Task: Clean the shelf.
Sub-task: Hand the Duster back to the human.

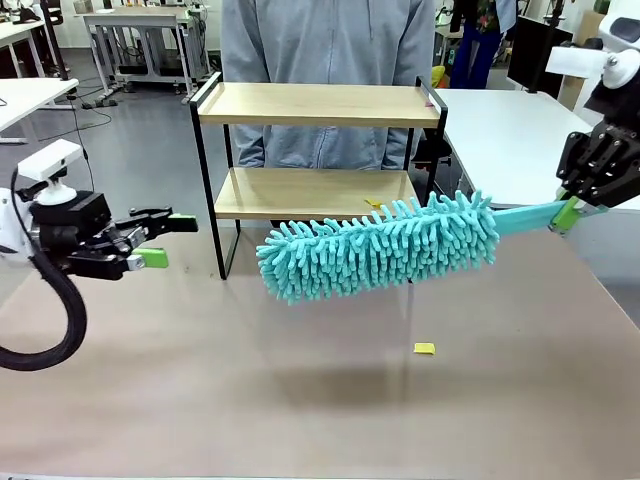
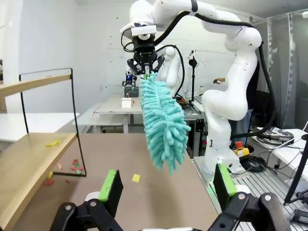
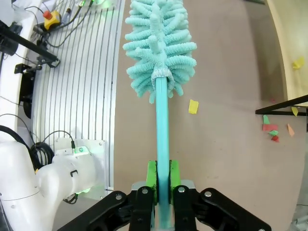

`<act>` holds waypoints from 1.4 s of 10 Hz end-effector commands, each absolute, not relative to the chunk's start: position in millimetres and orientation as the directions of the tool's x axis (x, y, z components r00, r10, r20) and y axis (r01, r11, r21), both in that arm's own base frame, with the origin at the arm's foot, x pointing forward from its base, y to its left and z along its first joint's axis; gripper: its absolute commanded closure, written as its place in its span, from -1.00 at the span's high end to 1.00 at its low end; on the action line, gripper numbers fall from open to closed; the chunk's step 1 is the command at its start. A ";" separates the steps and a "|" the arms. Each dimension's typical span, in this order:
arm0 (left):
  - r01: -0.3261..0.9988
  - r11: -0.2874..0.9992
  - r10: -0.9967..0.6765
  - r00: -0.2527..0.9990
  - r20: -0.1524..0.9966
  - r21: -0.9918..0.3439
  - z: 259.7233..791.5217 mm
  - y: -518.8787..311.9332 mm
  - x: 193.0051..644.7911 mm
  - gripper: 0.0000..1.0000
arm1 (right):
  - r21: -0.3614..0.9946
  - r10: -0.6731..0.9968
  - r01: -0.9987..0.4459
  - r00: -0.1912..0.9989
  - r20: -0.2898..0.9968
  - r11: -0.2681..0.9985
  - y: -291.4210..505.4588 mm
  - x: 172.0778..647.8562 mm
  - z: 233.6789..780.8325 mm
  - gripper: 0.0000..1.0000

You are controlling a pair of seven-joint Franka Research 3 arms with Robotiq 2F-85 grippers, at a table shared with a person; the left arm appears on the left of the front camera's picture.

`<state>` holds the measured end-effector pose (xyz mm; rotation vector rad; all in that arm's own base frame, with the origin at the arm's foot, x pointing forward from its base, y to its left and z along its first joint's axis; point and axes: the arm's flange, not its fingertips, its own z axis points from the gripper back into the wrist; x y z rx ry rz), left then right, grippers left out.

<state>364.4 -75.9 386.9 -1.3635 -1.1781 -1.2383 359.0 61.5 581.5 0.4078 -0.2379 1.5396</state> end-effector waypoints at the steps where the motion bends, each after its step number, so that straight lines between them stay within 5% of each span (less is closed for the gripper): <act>1: 0.997 -0.080 0.085 0.008 0.996 -0.002 378.5 -107.7 322.2 1.00 | 0.092 0.900 -0.995 0.003 0.436 -0.041 59.4 356.0 578.5 -0.74; 14: 0.978 -0.167 0.039 0.134 0.990 -0.126 362.0 -202.1 311.2 1.00 | 0.092 0.900 -0.995 0.003 0.436 -0.041 59.4 356.0 578.5 -0.74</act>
